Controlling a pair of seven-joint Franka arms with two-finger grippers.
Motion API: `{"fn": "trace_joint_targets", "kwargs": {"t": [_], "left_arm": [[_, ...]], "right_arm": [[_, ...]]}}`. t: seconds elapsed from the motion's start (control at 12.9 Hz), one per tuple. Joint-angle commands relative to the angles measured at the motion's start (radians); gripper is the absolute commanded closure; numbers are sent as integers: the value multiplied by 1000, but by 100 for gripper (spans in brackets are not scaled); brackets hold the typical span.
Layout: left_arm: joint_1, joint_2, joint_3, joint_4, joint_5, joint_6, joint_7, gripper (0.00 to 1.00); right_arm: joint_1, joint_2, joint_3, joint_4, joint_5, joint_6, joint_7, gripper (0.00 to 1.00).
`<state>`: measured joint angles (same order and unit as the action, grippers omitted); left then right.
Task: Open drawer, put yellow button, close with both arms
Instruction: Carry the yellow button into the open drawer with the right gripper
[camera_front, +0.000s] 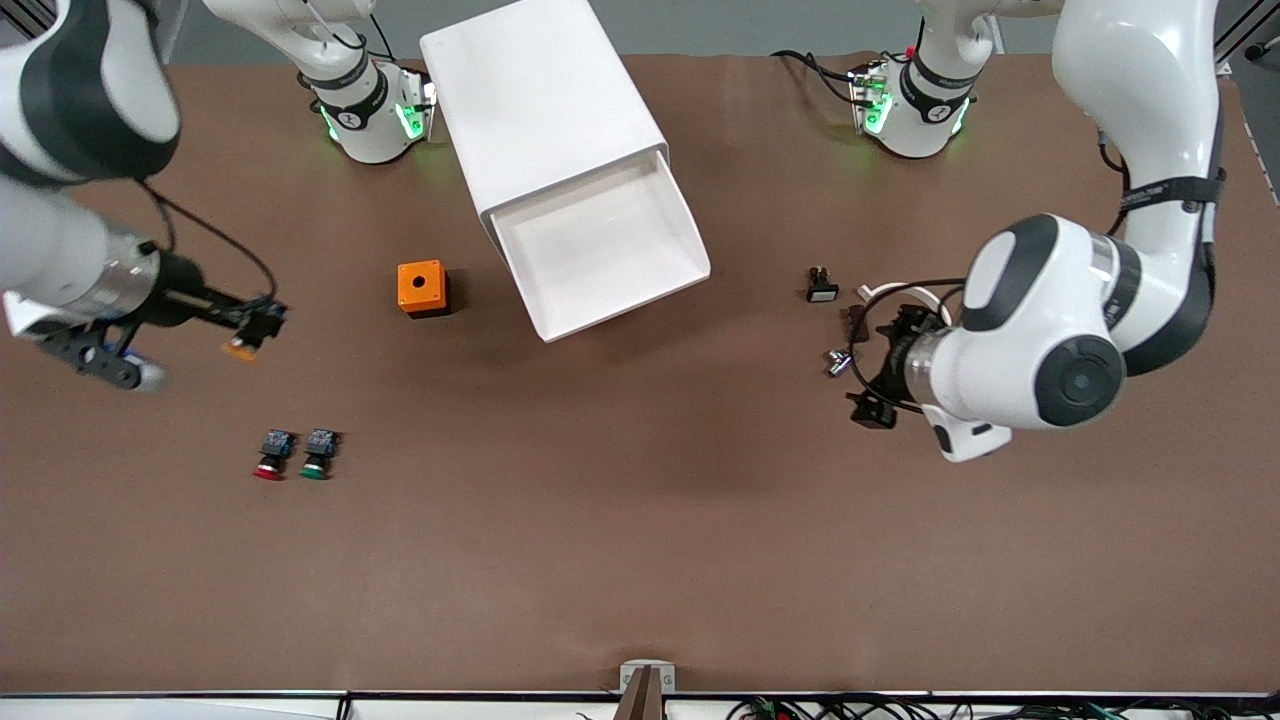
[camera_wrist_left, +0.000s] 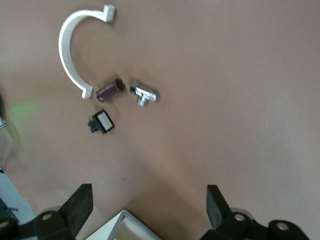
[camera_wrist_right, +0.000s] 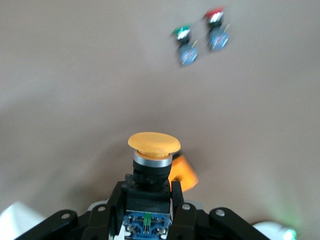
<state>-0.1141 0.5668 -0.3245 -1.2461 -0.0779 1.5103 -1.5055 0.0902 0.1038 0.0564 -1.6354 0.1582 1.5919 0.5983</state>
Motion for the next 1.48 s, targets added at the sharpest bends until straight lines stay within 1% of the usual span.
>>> {"fn": "trace_joint_targets", "kwargs": {"t": [0.0, 0.08, 0.16, 0.39, 0.47, 0.62, 0.78, 1.01, 1.17, 1.4], "left_arm": [[-2, -25, -82, -24, 61, 63, 59, 0], [-4, -16, -114, -32, 87, 77, 136, 0], [-9, -13, -125, -36, 93, 88, 183, 0], [-81, 18, -125, -44, 96, 163, 203, 0], [-104, 30, -125, -55, 96, 192, 208, 0], [-163, 35, -125, -102, 101, 296, 209, 0], [-190, 41, -126, -130, 101, 352, 206, 0], [-260, 59, -127, -130, 90, 353, 194, 0], [-268, 59, -126, -130, 87, 353, 189, 0], [-288, 59, -128, -138, 84, 347, 176, 0]], "right_arm": [[180, -76, -12, -66, 49, 19, 286, 100], [251, -76, -12, -66, 47, 39, 395, 100], [320, -75, -12, -70, 46, 74, 514, 100], [486, -75, -12, -118, 29, 154, 775, 100], [531, -73, -12, -121, 6, 175, 866, 100], [609, -64, -12, -121, -23, 201, 1010, 100], [663, -30, -12, -121, -57, 236, 1124, 100], [713, 37, -12, -118, -98, 313, 1256, 100], [729, 82, -12, -113, -123, 361, 1328, 100], [730, 129, -13, -104, -126, 408, 1373, 100]]}}
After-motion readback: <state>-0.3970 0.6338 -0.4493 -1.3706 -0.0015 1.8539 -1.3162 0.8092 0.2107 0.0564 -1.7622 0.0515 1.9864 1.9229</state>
